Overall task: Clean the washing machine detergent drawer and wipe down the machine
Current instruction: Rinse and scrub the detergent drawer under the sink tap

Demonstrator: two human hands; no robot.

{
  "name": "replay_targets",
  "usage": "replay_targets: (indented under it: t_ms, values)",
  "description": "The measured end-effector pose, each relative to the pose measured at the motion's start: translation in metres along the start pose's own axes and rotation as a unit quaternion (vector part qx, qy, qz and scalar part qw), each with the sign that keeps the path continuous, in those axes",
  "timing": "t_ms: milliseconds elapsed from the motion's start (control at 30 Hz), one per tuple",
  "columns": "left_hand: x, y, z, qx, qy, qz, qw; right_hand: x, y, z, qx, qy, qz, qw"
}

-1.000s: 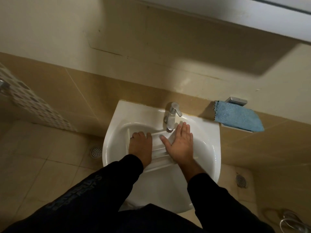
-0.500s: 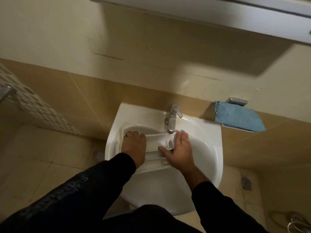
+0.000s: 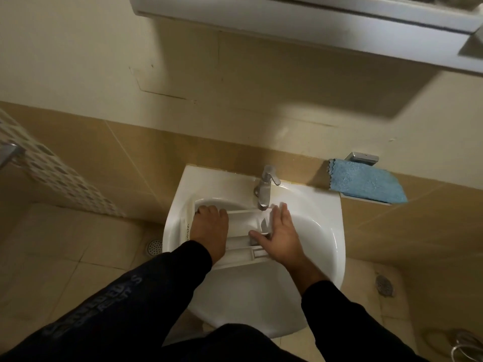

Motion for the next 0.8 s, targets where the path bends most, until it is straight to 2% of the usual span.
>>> replay_targets:
  t_ms: [100, 167, 300, 467, 633, 800]
  values:
    - [0.011, 0.003, 0.011, -0.024, -0.006, 0.019, 1.000, 0.000, 0.005, 0.011, 0.107, -0.076, -0.017, 0.991]
    - [0.018, 0.001, 0.019, -0.043, -0.020, 0.032, 0.998, -0.001, 0.011, 0.018, 0.108, -0.082, 0.001, 0.991]
    - [0.030, -0.016, 0.032, -0.120, -0.056, 0.038, 0.990, -0.009, 0.030, 0.023, -0.038, -0.064, 0.063, 0.995]
    - [0.036, -0.032, 0.040, -0.192, -0.090, 0.051, 0.976, -0.011, 0.045, 0.014, -0.230, 0.015, 0.119, 0.966]
    - [0.039, -0.033, 0.059, -0.235, -0.135, 0.080, 0.959, 0.002, 0.044, 0.006, -0.337, 0.042, -0.018, 0.940]
    - [0.042, -0.036, 0.063, -0.277, -0.121, 0.108, 0.947, 0.020, 0.057, -0.009, -0.360, 0.083, -0.034, 0.929]
Point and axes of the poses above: each hand's wrist, its own x-axis towards the middle knuckle, its own y-axis out of the back of the hand, z = x × y, the point moved 6 cm from there along x, towards the middle knuckle, and after that the axes turned 2 degrees about -x, right-handed, at the moved point
